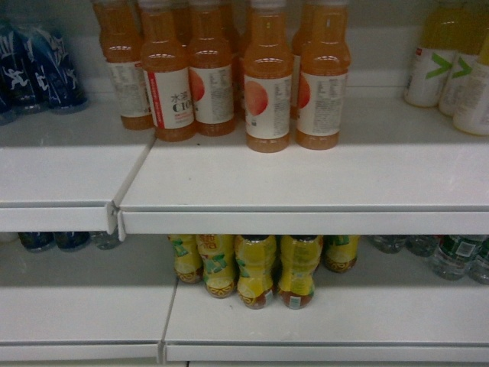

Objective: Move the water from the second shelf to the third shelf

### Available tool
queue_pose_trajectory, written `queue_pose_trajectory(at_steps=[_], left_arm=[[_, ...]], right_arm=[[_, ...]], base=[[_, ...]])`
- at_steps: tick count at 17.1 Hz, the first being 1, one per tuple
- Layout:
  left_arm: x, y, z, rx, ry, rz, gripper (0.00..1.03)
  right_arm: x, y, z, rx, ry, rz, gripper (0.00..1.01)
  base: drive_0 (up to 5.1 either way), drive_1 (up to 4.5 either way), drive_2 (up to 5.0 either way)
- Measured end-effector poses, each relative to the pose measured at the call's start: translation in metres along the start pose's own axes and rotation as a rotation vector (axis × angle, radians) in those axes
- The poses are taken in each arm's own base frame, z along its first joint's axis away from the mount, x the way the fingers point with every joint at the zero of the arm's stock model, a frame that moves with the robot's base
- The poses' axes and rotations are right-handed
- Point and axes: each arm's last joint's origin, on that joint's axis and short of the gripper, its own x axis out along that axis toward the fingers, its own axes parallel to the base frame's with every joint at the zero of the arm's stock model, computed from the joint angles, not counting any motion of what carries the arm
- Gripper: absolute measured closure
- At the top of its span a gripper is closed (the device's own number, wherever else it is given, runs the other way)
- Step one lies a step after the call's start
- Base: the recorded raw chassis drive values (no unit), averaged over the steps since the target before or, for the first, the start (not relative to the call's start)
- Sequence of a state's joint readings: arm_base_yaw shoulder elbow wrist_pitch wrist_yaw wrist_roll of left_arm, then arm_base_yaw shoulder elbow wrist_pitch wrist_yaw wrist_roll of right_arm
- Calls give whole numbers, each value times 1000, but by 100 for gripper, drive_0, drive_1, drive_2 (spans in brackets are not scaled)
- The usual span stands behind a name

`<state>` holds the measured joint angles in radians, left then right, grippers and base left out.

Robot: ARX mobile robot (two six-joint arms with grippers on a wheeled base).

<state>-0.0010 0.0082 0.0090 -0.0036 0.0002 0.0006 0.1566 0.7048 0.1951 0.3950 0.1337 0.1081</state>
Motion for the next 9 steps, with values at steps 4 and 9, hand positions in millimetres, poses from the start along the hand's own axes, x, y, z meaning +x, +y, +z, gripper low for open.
queue_pose_trajectory(at_steps=[4, 9], left_arm=[[0, 0, 0, 0, 2, 0, 5], [0, 0, 0, 0, 0, 0, 5]], right_arm=[[0, 0, 0, -1, 5, 0, 60], [0, 0, 0, -1, 3, 0, 60]], base=[[-500, 245, 245], [-506, 239, 239]])
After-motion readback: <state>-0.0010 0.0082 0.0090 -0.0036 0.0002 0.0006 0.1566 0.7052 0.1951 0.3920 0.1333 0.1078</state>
